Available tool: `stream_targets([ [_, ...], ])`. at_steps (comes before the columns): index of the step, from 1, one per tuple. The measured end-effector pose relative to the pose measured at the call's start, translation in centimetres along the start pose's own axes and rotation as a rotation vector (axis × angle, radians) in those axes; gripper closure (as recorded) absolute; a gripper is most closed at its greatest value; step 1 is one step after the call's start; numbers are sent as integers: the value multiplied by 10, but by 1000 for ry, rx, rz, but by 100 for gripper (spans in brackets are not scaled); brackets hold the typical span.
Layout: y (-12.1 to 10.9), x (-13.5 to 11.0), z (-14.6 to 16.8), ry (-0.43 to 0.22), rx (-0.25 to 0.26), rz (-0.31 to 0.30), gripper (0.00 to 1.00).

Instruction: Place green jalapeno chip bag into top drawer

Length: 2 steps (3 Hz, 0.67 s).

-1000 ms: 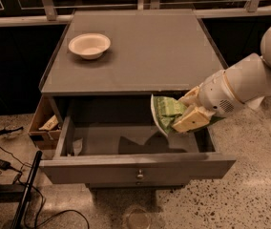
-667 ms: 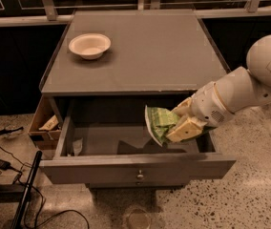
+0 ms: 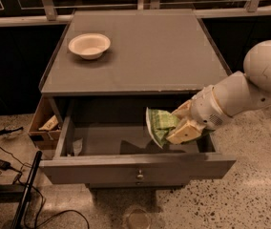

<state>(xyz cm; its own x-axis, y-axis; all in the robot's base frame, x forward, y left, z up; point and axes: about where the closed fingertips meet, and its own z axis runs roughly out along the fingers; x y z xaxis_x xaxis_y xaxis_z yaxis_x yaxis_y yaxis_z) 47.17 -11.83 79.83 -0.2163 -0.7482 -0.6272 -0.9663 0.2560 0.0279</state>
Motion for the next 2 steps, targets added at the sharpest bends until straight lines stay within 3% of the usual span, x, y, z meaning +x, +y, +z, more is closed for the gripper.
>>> stream_targets([
  [2,-27,14,38,14,90,-59,100],
])
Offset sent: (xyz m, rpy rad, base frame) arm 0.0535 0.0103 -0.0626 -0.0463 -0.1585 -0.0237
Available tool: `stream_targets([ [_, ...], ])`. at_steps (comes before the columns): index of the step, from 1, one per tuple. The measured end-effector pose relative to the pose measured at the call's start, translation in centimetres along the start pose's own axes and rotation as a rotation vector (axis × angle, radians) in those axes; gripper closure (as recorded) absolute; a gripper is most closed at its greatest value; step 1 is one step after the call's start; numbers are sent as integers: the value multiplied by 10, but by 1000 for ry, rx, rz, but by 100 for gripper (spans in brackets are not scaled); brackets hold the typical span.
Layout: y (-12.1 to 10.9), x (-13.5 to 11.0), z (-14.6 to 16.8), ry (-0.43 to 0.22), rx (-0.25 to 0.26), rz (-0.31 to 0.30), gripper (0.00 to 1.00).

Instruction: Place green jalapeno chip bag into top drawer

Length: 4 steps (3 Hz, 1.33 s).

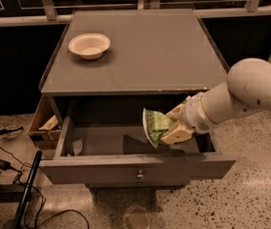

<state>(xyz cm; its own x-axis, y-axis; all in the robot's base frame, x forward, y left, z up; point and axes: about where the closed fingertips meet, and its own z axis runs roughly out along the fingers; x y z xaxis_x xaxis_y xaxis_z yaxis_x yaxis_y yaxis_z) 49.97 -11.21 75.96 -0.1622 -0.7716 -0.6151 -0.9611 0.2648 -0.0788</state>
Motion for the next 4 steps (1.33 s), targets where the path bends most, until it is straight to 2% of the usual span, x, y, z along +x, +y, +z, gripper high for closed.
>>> stream_targets([
  [2,-20,18,55,6,-3,5,100],
  [4,-32,24,92,8,20,-66,100],
])
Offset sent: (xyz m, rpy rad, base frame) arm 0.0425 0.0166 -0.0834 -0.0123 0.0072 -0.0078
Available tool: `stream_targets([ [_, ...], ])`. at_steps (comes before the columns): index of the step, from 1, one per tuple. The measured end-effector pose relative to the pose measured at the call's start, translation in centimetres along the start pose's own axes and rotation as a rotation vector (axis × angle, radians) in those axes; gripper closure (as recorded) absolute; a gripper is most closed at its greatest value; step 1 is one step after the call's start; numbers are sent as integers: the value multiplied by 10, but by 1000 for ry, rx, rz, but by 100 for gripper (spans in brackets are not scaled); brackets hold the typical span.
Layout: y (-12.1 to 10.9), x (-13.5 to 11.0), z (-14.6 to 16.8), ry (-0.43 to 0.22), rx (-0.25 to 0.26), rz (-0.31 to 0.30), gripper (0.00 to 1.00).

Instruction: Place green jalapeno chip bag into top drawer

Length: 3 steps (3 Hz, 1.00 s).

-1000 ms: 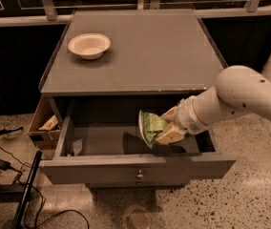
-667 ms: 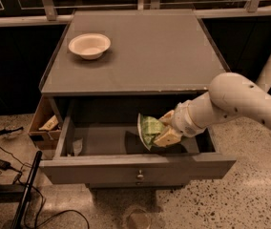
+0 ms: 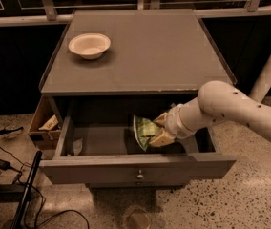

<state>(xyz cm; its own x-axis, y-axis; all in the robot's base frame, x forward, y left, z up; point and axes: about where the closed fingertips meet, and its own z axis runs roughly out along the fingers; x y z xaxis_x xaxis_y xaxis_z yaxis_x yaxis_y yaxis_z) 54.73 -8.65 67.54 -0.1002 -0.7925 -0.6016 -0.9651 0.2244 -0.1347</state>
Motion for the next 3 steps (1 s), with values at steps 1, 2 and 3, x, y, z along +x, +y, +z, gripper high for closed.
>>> stream_targets([
  [1,-6,-3,16,-12,12,-44,100],
  [2,-9,-1,26,-21,20,-39,100],
  [3,-15,2,41,-34,25,-30,100],
])
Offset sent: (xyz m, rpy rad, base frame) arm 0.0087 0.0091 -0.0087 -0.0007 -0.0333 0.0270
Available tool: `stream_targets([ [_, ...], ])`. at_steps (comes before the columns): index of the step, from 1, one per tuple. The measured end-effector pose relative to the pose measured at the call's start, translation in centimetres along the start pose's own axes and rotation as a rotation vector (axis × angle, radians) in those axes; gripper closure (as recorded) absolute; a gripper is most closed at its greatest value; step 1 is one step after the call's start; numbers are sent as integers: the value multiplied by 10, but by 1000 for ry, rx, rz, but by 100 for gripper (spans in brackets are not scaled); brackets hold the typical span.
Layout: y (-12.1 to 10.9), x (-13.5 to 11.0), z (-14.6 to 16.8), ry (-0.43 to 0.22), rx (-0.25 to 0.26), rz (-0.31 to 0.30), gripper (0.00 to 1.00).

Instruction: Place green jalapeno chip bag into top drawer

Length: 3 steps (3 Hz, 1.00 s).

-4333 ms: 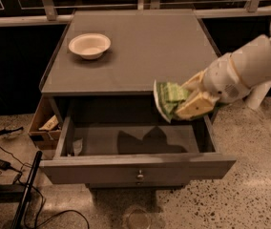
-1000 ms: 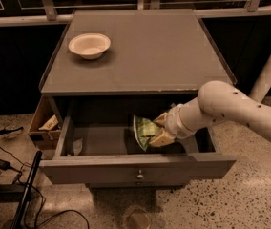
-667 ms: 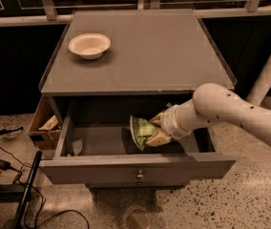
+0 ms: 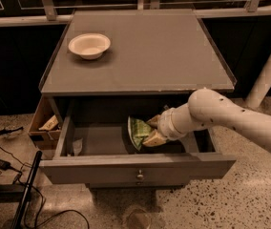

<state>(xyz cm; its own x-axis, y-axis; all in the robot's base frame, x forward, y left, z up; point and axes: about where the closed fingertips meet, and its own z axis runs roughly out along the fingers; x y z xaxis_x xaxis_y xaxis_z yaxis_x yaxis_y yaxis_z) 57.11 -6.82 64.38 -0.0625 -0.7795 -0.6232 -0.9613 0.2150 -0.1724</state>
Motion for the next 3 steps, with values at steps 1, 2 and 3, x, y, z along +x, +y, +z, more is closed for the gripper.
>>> stream_targets([
  [1,-5,1,15,-10,-3,2,100],
  [2,-9,-1,28,-25,-8,-3,100],
  [3,-12,-2,40,-37,-16,-4,81],
])
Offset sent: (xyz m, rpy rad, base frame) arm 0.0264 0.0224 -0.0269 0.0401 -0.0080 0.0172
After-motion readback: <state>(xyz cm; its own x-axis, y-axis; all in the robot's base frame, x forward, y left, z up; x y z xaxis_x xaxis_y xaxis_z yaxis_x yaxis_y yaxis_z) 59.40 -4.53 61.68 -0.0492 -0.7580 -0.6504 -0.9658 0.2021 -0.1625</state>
